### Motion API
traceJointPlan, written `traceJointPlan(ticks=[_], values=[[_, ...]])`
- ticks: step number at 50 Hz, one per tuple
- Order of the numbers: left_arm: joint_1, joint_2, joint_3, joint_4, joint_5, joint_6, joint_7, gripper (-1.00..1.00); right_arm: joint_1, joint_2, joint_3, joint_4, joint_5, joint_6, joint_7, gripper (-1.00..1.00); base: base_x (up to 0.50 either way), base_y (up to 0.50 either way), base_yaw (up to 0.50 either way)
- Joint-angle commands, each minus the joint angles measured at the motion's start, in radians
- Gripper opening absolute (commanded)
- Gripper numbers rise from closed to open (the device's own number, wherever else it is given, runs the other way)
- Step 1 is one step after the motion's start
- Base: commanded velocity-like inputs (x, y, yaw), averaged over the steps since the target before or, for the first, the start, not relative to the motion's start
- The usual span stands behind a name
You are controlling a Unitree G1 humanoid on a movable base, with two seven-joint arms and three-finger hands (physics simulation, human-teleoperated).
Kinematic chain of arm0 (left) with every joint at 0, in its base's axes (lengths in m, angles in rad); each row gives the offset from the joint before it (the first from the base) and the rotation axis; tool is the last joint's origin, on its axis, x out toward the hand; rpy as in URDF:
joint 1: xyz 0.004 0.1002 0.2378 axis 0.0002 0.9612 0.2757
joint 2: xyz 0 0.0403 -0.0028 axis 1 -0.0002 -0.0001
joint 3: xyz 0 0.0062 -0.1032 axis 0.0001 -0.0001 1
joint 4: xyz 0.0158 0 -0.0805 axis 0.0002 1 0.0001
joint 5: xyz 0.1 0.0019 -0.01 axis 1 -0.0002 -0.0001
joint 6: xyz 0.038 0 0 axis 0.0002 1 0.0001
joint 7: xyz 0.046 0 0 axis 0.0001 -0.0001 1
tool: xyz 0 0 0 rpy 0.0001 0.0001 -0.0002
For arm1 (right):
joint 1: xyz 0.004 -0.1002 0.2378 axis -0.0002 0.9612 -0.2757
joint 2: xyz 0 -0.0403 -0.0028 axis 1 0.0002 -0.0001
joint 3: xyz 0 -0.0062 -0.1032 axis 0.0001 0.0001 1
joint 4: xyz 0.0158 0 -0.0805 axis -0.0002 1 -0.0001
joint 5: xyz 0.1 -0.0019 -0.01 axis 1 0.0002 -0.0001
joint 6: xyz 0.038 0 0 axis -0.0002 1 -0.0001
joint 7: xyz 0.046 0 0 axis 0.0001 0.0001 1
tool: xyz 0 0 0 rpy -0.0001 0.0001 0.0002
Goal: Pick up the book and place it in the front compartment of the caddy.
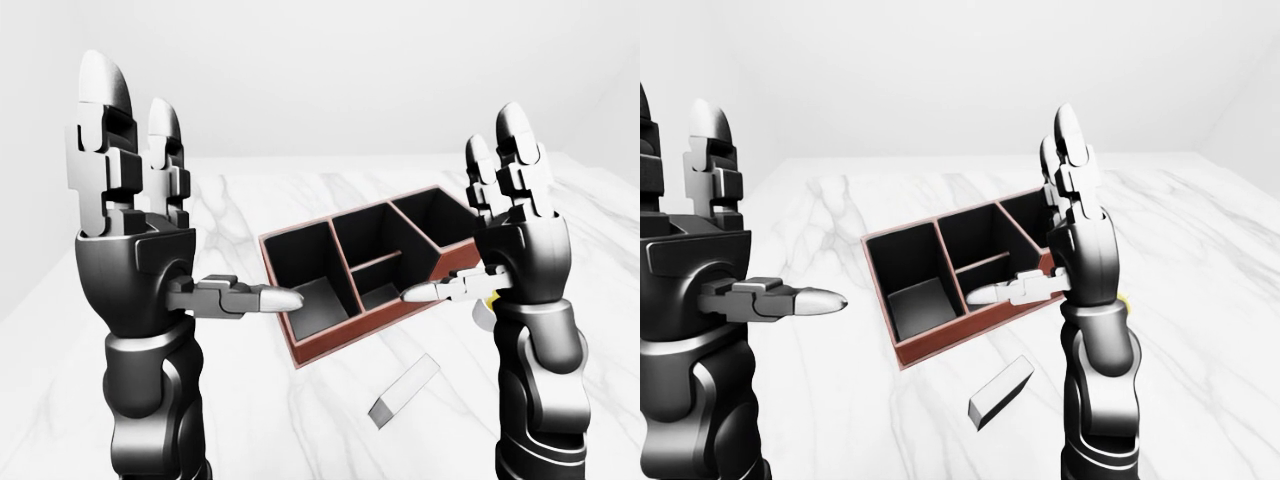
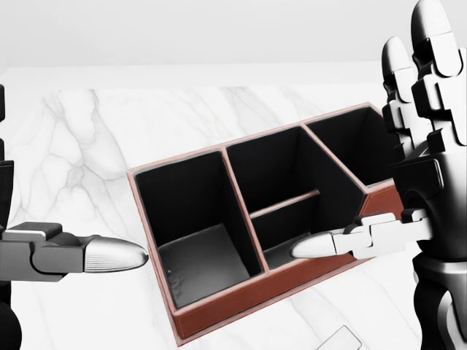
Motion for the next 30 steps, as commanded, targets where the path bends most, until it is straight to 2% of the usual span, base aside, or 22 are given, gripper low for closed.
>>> traceJointPlan(ticks=[1, 30], values=[[-0.001, 0.0, 0.0, -0.003, 0.0, 0.0, -0.001, 1.0, 0.0, 0.002, 0.0, 0.003, 0.0, 0.0, 0.001, 1.0, 0.0, 0.0, 0.0], [-0.002, 0.007, 0.019, -0.01, -0.01, 0.0, -0.006, 1.0, 0.035, 0.014, 0.026, -0.02, -0.027, 0.0, 0.022, 1.0, 0.0, 0.0, 0.0]])
